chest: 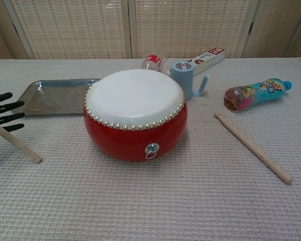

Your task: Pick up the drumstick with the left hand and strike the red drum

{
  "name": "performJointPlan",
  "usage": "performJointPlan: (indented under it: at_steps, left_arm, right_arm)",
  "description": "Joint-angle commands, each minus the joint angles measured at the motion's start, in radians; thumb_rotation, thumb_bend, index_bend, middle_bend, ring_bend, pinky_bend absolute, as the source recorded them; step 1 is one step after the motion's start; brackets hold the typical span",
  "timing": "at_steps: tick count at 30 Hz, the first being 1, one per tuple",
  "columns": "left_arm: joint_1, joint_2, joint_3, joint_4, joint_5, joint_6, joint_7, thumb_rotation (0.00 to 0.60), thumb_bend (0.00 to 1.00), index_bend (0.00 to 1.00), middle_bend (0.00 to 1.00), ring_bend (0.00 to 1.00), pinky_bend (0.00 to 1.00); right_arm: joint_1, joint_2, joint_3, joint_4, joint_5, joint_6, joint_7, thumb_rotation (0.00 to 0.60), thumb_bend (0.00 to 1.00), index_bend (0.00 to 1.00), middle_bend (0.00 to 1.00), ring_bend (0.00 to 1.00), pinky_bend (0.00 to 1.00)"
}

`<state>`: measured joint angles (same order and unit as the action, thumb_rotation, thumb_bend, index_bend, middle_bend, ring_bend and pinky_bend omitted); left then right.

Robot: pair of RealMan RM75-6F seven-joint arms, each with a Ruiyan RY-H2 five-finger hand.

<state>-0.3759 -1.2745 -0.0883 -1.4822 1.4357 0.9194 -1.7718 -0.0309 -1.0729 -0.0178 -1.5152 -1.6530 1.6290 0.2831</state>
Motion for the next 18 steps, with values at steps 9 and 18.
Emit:
performJointPlan:
  at_steps: [9, 18]
  left_arm:
    - [0.008, -0.018, -0.013, -0.072, -0.029, 0.042, 0.179, 0.6, 0.41, 0.38, 0.27, 0.16, 0.13]
    - [0.005, -0.053, -0.006, -0.083, -0.033, 0.038, 0.251, 0.6, 0.41, 0.39, 0.27, 0.16, 0.13]
  right_arm:
    - [-0.004, 0.001, 0.0, 0.006, 0.003, 0.004, 0.007, 0.6, 0.18, 0.12, 0.11, 0.04, 0.19]
    - [-0.006, 0.002, 0.002, 0.009, 0.005, 0.006, 0.013, 0.6, 0.18, 0.12, 0.11, 0.04, 0.19]
